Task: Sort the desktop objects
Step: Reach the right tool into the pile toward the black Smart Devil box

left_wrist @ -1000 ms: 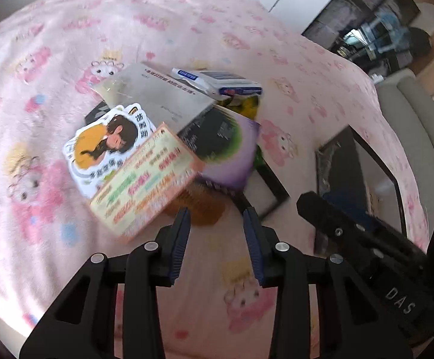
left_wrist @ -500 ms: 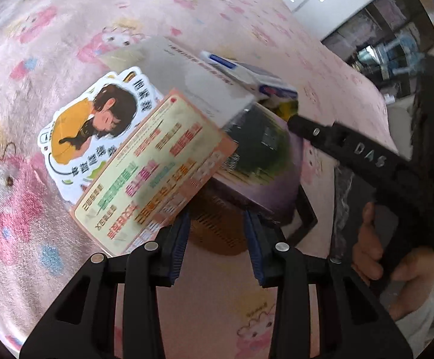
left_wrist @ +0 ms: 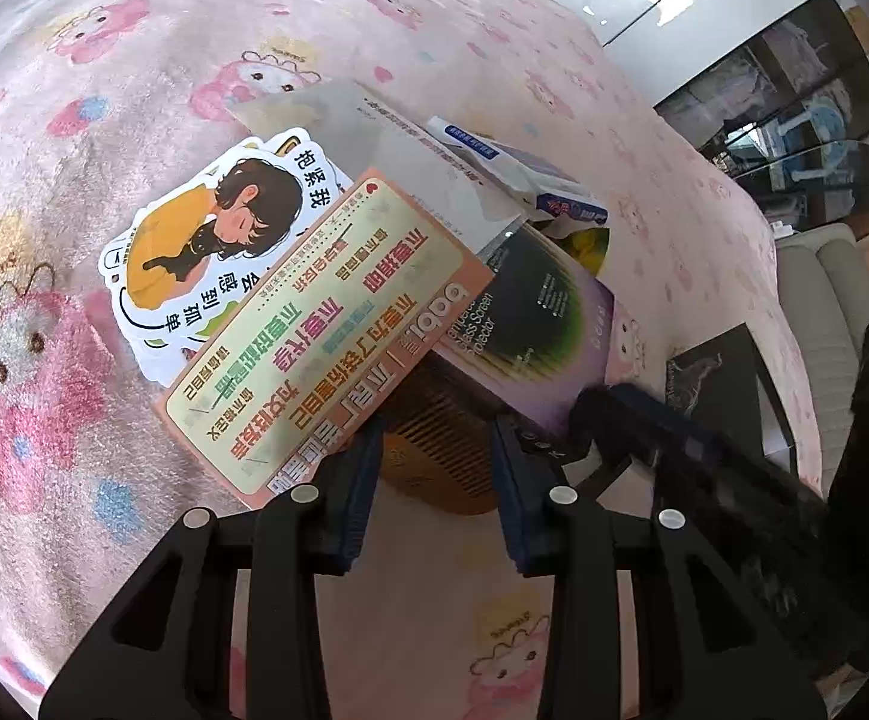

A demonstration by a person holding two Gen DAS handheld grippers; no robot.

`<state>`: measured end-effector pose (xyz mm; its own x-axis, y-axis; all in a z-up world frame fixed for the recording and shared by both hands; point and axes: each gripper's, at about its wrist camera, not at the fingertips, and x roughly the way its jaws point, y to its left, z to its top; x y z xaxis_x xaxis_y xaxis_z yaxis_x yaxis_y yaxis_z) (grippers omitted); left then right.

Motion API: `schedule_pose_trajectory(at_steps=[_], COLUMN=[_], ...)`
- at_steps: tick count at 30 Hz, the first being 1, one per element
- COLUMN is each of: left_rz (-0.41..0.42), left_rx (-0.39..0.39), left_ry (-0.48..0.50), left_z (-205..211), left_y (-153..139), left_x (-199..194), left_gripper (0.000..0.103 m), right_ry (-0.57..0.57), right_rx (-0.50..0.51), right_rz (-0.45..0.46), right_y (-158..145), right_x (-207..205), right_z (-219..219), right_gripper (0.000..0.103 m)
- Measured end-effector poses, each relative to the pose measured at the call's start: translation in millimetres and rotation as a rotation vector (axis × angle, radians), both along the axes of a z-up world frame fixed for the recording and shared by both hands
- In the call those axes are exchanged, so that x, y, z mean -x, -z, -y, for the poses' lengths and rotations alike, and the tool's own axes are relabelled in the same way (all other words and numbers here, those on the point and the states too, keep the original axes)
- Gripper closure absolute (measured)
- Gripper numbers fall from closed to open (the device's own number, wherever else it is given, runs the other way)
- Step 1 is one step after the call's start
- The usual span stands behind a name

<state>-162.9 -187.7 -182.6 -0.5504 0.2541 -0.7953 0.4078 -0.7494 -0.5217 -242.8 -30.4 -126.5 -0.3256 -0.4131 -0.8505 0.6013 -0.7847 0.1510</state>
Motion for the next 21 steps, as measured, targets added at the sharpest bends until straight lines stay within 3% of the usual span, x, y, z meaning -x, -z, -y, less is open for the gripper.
schedule_pose_trajectory(at_steps=[3, 9, 18, 21], left_rz=[-0.002, -0.003, -0.012, -0.038], left_rx=[0.007, -0.043, -0.059, -0.073], left_ry=[0.001, -0.019, -0.033, -0.047], left_z=[-0.8, 5.7, 7.4, 8.8], left_y=[-0.1, 8.8, 7.4, 1.7], left_x=[1.4, 7.0, 4.2, -1.5], left_gripper=[0.068, 0.068, 0.068, 0.068], right_ry=[0.087, 0.112, 0.029, 0.035], right_rx=[0.026, 0.073, 0.117, 0.075], right_rz=[-0.043, 0.043, 0.105, 0.034], right_y=[-5.2, 15.7, 15.5, 8.6], right_x=[27.8, 69.3, 34.2, 28.5], right_z=[-3.1, 3.3, -5.7, -3.7], right_gripper=[0.077, 0.077, 0.083, 0.083])
